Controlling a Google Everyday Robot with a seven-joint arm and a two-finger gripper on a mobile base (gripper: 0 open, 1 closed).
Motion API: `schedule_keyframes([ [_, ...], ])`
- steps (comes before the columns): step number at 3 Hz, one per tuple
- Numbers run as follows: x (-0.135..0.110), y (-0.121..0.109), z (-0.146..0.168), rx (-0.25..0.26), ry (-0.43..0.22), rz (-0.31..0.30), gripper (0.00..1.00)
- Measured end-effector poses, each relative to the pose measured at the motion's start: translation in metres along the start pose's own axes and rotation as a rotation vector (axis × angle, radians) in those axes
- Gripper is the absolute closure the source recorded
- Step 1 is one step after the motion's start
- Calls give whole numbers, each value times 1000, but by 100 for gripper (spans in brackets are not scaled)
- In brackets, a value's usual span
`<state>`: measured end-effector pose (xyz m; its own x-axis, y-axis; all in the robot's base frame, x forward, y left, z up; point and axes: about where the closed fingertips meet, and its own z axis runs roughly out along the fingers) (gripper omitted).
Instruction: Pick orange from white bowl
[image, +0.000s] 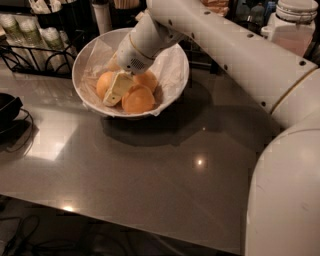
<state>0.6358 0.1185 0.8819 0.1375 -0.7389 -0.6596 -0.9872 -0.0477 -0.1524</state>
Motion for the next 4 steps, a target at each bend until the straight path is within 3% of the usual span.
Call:
schedule_keyframes([
  [3,15,-7,23,-46,52,36,26],
  [4,13,-7,21,-46,52,36,45],
])
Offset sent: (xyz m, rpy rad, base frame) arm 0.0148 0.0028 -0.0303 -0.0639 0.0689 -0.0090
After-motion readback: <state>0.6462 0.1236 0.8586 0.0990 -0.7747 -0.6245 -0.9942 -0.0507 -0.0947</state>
